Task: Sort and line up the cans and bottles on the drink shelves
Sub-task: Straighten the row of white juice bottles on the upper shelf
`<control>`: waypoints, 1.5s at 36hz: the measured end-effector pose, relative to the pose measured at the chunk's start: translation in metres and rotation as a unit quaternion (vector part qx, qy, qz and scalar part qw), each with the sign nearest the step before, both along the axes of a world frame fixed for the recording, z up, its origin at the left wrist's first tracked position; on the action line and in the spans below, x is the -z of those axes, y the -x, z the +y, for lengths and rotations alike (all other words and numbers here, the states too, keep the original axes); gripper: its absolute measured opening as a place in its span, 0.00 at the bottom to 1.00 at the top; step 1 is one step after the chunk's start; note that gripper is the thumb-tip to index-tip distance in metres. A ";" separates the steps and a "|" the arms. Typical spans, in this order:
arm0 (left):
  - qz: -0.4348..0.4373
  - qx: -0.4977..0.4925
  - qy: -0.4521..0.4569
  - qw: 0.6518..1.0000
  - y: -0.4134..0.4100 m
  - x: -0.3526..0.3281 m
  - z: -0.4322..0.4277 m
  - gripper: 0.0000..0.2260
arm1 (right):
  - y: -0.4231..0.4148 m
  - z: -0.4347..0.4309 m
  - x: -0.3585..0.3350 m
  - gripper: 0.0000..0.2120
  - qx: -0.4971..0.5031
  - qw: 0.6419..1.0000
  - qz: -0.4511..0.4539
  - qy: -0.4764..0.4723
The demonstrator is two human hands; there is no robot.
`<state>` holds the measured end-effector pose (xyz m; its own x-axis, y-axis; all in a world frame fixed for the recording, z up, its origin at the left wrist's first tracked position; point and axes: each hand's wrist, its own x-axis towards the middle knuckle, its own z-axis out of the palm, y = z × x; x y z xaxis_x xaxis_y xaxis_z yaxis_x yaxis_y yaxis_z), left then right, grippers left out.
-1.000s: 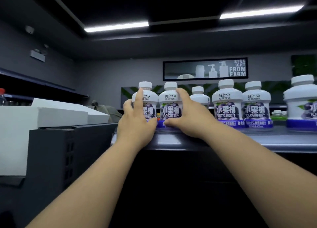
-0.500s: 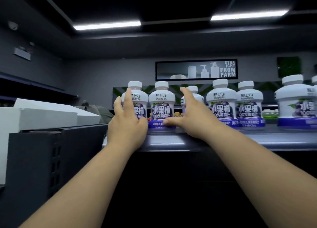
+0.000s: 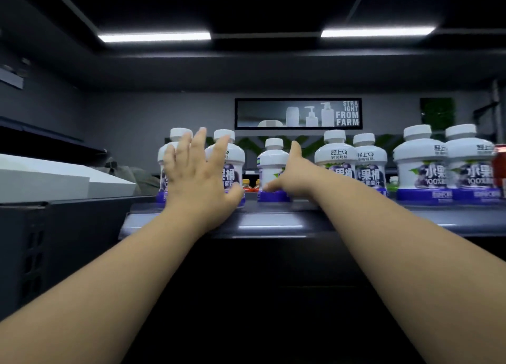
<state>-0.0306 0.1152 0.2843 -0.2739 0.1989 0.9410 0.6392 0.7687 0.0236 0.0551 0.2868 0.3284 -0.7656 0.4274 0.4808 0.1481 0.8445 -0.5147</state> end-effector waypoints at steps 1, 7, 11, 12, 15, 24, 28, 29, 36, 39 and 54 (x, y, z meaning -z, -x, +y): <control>-0.003 0.002 -0.001 1.000 0.000 -0.001 0.007 0.38 | 0.005 0.001 -0.001 0.60 0.001 1.000 -0.002 0.009; 0.007 -0.016 -0.009 1.000 0.010 0.004 0.015 0.38 | 0.019 0.009 0.000 0.52 -0.014 1.000 -0.003 0.026; 0.009 -0.020 -0.001 1.000 0.009 0.004 0.013 0.37 | 0.009 0.006 0.003 0.50 -0.013 1.000 0.017 -0.013; 0.008 -0.020 0.000 1.000 0.009 0.004 0.012 0.37 | 0.006 0.005 0.005 0.49 -0.010 0.999 0.030 -0.036; 0.009 -0.011 -0.002 1.000 0.008 0.005 0.011 0.36 | 0.000 0.003 0.013 0.47 -0.024 0.992 0.086 -0.085; 0.012 0.002 -0.009 1.000 0.012 0.006 0.010 0.39 | 0.000 0.008 0.019 0.53 -0.132 0.986 0.080 -0.056; 0.018 0.002 -0.013 1.000 0.013 0.006 0.010 0.39 | 0.003 0.008 0.024 0.55 -0.148 0.977 0.141 -0.063; 0.018 0.004 -0.014 1.000 0.013 0.007 0.010 0.38 | 0.003 0.008 0.026 0.54 -0.152 0.975 0.151 -0.064; 0.011 0.005 -0.008 1.000 0.013 0.007 0.008 0.38 | 0.001 0.009 0.028 0.54 -0.126 0.974 0.162 -0.092; 0.005 0.009 -0.008 1.000 0.009 0.007 0.009 0.37 | -0.002 0.004 0.029 0.55 -0.093 0.974 0.162 -0.125; 0.090 0.173 0.014 0.981 -0.075 0.030 0.094 0.32 | -0.094 0.096 0.050 0.30 0.019 0.946 0.315 -0.075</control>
